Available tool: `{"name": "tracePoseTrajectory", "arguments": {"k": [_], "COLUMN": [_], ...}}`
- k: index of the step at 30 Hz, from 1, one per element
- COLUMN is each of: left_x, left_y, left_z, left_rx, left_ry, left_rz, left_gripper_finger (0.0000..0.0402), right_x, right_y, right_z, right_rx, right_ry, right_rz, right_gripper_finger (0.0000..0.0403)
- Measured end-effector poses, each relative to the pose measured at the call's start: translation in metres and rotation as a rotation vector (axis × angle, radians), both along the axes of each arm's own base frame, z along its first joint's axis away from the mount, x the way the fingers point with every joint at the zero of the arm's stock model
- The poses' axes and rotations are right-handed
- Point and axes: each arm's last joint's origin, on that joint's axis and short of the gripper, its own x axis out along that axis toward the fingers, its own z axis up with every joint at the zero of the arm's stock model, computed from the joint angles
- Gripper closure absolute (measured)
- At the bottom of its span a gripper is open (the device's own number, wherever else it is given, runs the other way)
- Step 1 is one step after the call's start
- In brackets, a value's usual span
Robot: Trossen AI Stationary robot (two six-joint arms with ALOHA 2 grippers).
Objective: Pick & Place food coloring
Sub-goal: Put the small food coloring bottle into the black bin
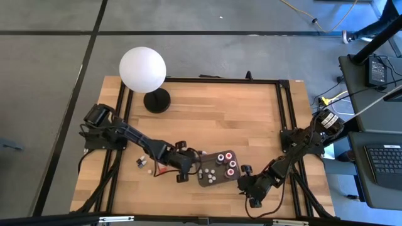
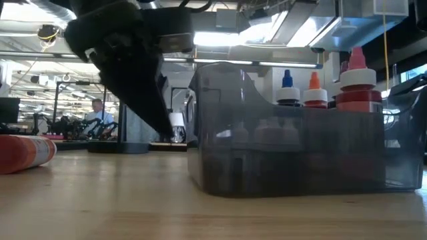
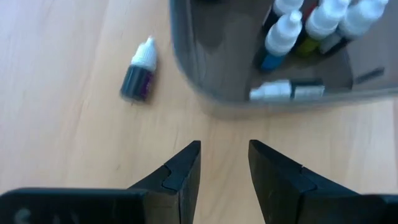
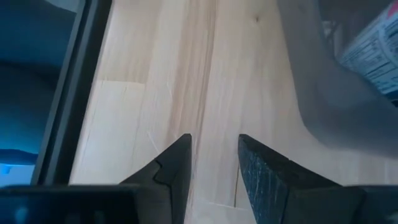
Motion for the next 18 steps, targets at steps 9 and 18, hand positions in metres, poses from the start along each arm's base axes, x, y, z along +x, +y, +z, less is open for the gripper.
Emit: {"name": "tracePoseTrajectory", "arguments": {"k": [9,18], "left_x": [-0.011,-0.005], "left_y": [0.006,0.02], "left_z": [0.007,0.008], "left_rx": [0.138,0.146], "left_ry": [0.04,0.032], "left_rz": [0.012,0.039], "left_gripper_finger": [0.0272,0.0272], "right_x": [0.001,0.0], "right_y": [0.001,0.001], "right_z": [0.001,0.0], "right_rx": [0.008,0.006], "right_ry": [-0.007,-0.007], "right_rz": [0.001,0.003], "right_gripper_finger": [0.0269,0.0269]}}
